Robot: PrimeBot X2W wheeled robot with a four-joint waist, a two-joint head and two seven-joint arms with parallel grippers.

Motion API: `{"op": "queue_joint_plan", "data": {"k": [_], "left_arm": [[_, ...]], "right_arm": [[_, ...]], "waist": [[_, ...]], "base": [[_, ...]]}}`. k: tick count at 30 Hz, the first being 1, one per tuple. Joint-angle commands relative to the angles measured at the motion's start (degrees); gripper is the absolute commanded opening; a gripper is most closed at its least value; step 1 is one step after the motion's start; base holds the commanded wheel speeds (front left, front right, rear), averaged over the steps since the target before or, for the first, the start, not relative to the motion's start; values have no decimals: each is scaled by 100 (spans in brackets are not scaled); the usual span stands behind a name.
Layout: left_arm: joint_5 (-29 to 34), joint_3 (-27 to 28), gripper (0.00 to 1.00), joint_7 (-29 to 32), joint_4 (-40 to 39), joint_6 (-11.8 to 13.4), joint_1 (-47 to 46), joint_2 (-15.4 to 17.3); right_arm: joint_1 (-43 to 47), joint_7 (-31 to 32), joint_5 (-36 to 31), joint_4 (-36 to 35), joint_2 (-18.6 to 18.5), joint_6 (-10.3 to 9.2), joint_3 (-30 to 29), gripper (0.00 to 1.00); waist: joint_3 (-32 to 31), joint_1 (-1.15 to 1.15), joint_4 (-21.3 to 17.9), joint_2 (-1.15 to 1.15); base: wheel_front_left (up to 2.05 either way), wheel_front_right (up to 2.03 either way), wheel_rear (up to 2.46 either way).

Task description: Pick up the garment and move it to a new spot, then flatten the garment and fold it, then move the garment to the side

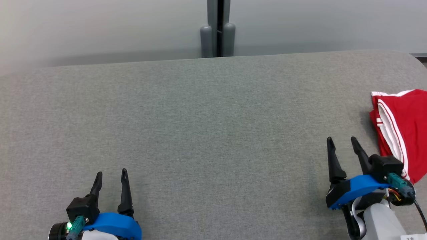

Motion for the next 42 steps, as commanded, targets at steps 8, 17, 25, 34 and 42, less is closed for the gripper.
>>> {"op": "queue_joint_plan", "data": {"k": [8,17,25,34,42], "left_arm": [[-176,20,100,-12,-34,74,115,-5],[-412,-93,100,-11,-75,-58,324,-4],[-483,-133,100,-11,-32,-16,617,-5],[-600,-143,100,-11,-73,-50,783,-4],[-993,-120,0,144,113,-113,721,-14]], "right_arm": [[347,-25,13,-166,-16,0,165,100],[614,-25,110,-122,-13,0,205,100],[985,-26,200,-81,-14,0,292,100],[1120,-26,289,-111,-13,0,278,100],[1047,162,533,50,30,0,200,0]], "waist": [[-132,0,226,0],[-477,0,364,0],[-838,0,409,0],[-926,0,458,0],[-922,0,468,0]], "base": [[0,0,0],[0,0,0],[0,0,0],[0,0,0],[0,0,0]]}}
